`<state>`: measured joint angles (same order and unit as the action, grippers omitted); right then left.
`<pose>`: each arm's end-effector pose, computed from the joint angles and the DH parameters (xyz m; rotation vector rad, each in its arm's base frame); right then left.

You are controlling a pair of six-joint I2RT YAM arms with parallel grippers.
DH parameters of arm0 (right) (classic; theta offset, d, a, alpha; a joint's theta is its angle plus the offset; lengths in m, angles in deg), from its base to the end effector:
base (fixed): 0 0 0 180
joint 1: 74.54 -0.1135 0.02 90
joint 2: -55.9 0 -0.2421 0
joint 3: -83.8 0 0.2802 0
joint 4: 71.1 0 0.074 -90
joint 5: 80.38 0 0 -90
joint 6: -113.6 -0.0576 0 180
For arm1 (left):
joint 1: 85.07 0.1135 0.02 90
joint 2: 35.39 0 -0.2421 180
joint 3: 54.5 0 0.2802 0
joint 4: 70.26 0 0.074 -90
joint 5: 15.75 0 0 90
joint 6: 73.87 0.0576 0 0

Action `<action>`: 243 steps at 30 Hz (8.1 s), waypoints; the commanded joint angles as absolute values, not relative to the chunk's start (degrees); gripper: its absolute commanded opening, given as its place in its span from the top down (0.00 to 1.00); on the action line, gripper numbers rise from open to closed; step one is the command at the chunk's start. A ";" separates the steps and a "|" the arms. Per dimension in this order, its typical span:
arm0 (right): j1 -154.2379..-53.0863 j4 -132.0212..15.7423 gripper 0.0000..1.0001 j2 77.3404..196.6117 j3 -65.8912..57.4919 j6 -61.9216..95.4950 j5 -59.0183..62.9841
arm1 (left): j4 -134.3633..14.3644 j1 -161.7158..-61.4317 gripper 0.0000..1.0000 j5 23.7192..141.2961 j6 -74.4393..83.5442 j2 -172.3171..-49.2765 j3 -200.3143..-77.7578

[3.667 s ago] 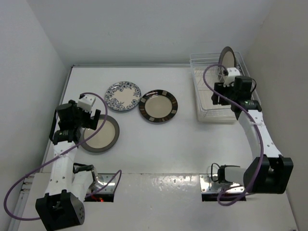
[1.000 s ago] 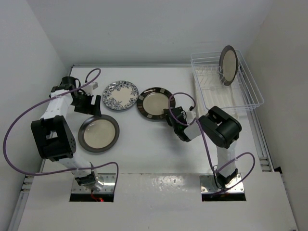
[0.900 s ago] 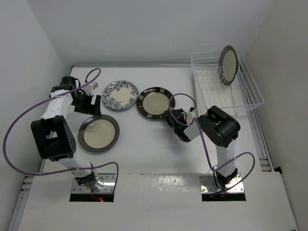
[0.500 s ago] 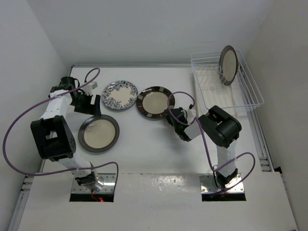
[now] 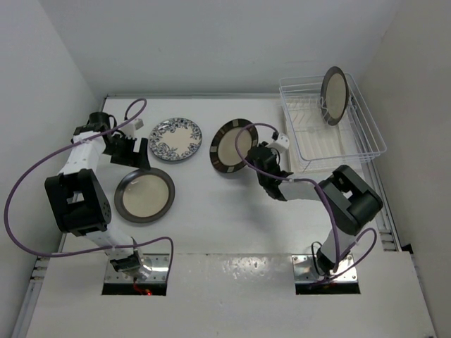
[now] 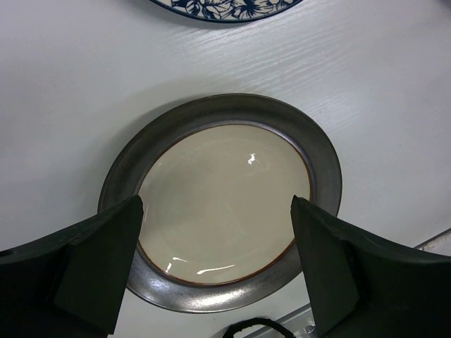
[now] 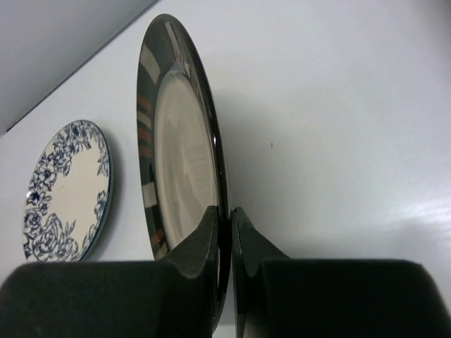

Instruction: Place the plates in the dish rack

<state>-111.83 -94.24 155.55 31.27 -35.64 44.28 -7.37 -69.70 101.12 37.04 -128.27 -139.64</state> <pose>0.3080 0.1933 0.0975 0.7433 1.8003 0.5289 0.3457 0.0680 0.1993 0.2353 2.6339 -0.4594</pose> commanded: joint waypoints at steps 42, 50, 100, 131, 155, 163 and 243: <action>-99.58 -93.10 1.00 142.91 10.18 7.96 20.87 | -9.56 -70.75 0.10 93.59 41.17 -124.86 -139.29; -97.04 -92.22 1.00 143.78 2.18 12.96 19.65 | -10.17 -71.89 0.12 87.00 44.51 -124.86 -138.15; -61.53 -84.13 1.00 150.90 -16.81 32.91 -0.75 | -10.17 -74.18 0.13 90.33 41.88 -124.34 -133.93; -66.80 -89.49 1.00 153.54 -5.56 40.92 7.68 | -9.64 -75.23 0.13 89.28 40.21 -125.39 -134.98; -78.22 -112.09 1.00 157.49 -1.78 52.17 34.85 | -9.64 -75.76 0.13 89.28 40.21 -126.45 -135.08; -77.70 -107.61 1.00 160.22 -3.71 47.60 35.11 | -9.64 -75.76 0.13 89.28 40.74 -126.45 -134.54; -111.80 -82.20 0.30 182.88 -13.55 -39.58 13.21 | -6.39 -54.58 0.23 94.54 56.65 -137.78 -132.88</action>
